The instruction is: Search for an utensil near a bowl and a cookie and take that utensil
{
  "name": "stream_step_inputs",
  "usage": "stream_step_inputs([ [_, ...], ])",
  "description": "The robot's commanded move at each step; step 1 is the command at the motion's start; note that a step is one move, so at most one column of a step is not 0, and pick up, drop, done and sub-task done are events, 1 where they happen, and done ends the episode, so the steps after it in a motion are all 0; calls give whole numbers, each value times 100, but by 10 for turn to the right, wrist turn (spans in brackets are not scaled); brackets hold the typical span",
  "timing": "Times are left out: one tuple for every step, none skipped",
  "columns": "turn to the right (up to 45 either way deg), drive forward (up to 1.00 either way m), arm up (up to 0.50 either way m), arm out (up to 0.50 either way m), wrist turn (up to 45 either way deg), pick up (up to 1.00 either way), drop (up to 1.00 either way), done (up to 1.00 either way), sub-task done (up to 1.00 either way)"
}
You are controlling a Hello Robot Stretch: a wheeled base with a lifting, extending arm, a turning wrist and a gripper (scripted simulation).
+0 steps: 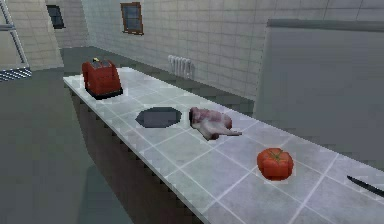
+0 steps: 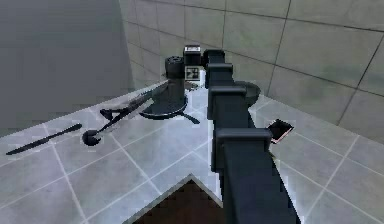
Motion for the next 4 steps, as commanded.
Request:
stream_step_inputs([
  [0, 0, 0, 0, 450, 0, 0, 0, 0],
  [0, 0, 0, 0, 450, 0, 0, 0, 0],
  [0, 0, 0, 0, 120, 0, 0, 0, 0],
  [0, 0, -12, 0, 0, 0, 0, 0, 0],
])
